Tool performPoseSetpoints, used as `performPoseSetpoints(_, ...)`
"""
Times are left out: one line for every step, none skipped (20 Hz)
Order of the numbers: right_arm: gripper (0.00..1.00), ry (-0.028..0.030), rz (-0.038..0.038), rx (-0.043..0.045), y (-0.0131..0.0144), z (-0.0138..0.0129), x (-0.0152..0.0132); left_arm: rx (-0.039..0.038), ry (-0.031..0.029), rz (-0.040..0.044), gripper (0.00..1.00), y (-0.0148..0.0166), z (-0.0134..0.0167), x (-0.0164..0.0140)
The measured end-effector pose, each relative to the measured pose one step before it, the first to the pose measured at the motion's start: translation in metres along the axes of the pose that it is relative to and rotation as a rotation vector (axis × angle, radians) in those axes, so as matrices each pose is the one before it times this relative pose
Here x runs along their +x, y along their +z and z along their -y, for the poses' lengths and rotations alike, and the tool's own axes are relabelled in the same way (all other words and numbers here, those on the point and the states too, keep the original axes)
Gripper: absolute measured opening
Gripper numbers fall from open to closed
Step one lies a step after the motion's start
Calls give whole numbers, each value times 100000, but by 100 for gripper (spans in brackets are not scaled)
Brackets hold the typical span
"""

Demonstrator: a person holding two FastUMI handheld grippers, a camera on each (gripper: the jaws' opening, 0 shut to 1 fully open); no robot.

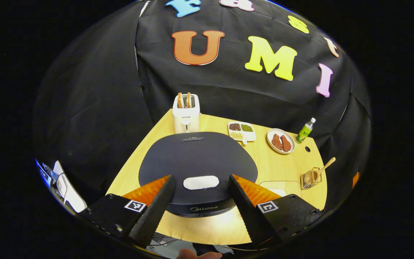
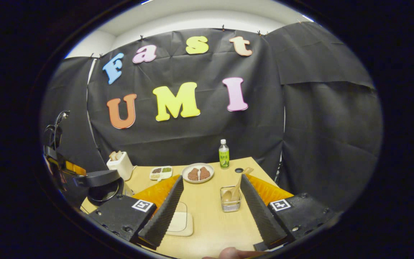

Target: Close the left gripper, press the button to open the rice cooker; take a wooden spoon from the chopstick holder with the right hand, scoop a spoonful of rice and pour it into the rice cooker, then put the wooden spoon back into the chopstick holder.

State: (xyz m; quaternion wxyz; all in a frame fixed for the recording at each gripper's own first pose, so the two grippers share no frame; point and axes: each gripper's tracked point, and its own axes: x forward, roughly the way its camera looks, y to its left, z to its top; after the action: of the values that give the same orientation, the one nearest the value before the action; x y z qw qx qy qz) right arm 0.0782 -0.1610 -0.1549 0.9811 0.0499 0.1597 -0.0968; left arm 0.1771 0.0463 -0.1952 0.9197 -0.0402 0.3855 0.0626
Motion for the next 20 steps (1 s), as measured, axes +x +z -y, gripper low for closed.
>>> performPoseSetpoints(100,321,-394,-132,8,-10,-20,300,472,-1170,97,-232,-134,796)
performPoseSetpoints(100,266,-174,-128,-47,-33,-2,349,308,-1653,97,-768,38,376)
performPoseSetpoints(100,102,31,-115,156,76,-20,392,155,-1744,97,-877,45,374)
performPoseSetpoints(100,-38,-225,-165,61,67,-32,402,-166,-2001,97,-807,15,374)
performPoseSetpoints(94,-256,-204,-64,-1,139,51,738,-209,-2002,97,-772,73,291)
performPoseSetpoints(94,45,-311,147,-9,54,-12,1033,-34,-958,97,-591,19,266)
performPoseSetpoints(94,56,-190,57,29,12,-9,693,130,-833,97,-333,0,300)
performPoseSetpoints(100,-224,-209,-120,-6,131,12,128,82,-776,97,-330,-38,331)
performPoseSetpoints(100,82,-354,-138,-66,-4,-35,-113,129,-1332,97,-535,8,156)
performPoseSetpoints(100,43,-300,-178,-57,-32,24,133,141,-882,97,-517,113,312)
performPoseSetpoints(100,-66,-105,-303,-37,35,-25,28,312,-1122,97,-381,108,130)
performPoseSetpoints(100,-182,-206,-152,-21,67,-15,308,185,2234,98,671,-42,-258)
performPoseSetpoints(100,88,-465,216,-23,-9,53,-520,149,-1466,98,-510,-33,34)
performPoseSetpoints(100,334,-552,654,-171,-199,93,-619,94,1301,98,212,56,45)
performPoseSetpoints(100,548,-568,584,-108,-201,15,-871,79,-1148,100,-323,48,-12)
performPoseSetpoints(100,475,-169,305,-41,-146,197,-719,82,953,98,140,-16,-79)
performPoseSetpoints(100,510,14,16,60,-144,191,-598,163,-148,99,-156,-34,-78)
performPoseSetpoints(100,853,-206,193,-114,-259,131,-386,127,-664,99,-248,88,243)
performPoseSetpoints(100,1411,-318,881,-92,-448,127,-135,289,-944,98,-385,7,204)
performPoseSetpoints(100,1312,-226,864,-67,-409,165,-116,360,865,99,113,-28,-14)
